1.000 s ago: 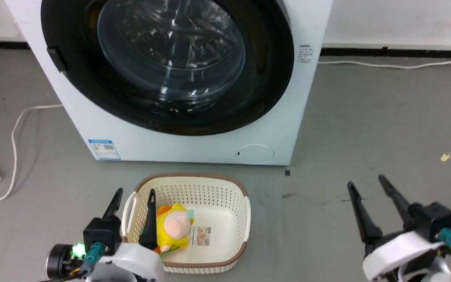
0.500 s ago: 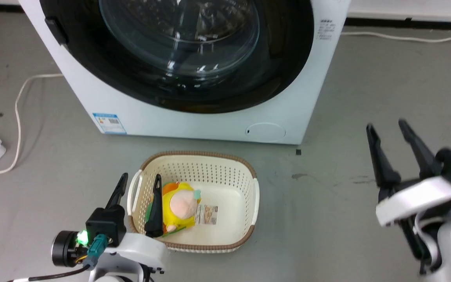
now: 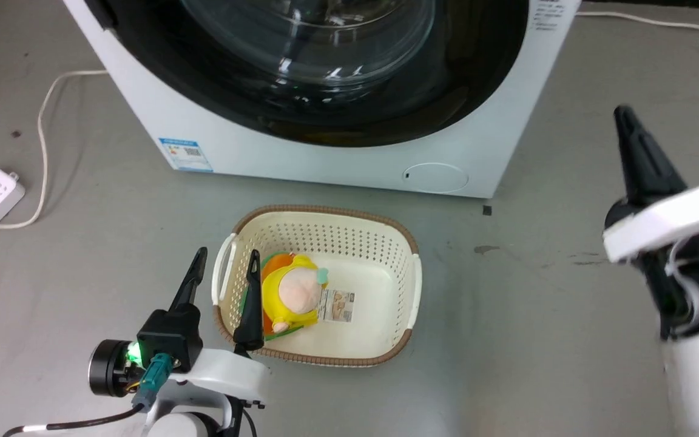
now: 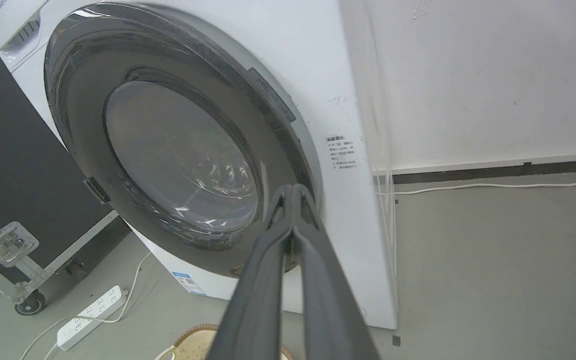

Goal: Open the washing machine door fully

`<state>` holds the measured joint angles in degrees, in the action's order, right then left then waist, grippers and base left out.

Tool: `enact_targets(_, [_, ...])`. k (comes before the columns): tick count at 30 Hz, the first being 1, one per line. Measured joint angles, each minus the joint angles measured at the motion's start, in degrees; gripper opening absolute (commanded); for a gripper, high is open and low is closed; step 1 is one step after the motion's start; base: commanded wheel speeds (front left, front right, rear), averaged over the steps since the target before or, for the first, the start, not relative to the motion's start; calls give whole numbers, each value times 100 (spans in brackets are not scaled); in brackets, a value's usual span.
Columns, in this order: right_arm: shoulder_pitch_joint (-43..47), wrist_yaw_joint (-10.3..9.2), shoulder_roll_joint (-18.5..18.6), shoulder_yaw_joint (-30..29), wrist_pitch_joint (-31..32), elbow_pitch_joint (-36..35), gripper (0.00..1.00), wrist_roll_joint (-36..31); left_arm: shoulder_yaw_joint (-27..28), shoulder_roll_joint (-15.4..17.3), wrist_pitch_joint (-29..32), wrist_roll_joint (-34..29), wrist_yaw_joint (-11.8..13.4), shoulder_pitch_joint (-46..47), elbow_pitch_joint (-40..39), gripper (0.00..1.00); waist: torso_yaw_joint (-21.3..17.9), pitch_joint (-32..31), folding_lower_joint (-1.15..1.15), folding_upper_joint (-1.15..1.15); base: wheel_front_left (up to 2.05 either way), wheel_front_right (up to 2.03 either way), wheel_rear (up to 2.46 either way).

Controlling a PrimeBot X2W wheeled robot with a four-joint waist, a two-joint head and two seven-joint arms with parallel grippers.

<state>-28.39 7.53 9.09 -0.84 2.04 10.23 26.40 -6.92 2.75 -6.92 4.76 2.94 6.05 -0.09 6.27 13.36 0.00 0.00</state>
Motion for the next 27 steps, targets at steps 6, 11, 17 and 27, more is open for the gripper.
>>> enact_targets(6, [-627,0,-26,-227,238,488,0,461,-87,1,-71,52,45,14,-12,100,121,143,0,0,0,0,0])
enact_targets(11, [-1204,0,-27,-463,433,972,0,812,-170,0,-124,104,69,85,-22,100,234,277,0,0,0,0,0])
enact_targets(17, [-1900,0,-29,-738,764,1708,0,1187,-265,1,-188,153,113,131,-58,100,363,467,0,0,0,0,0])
enact_targets(27, [-3298,-1,133,-1093,1512,3107,0,1662,-515,0,-320,318,220,272,-101,100,614,823,0,0,0,0,0])
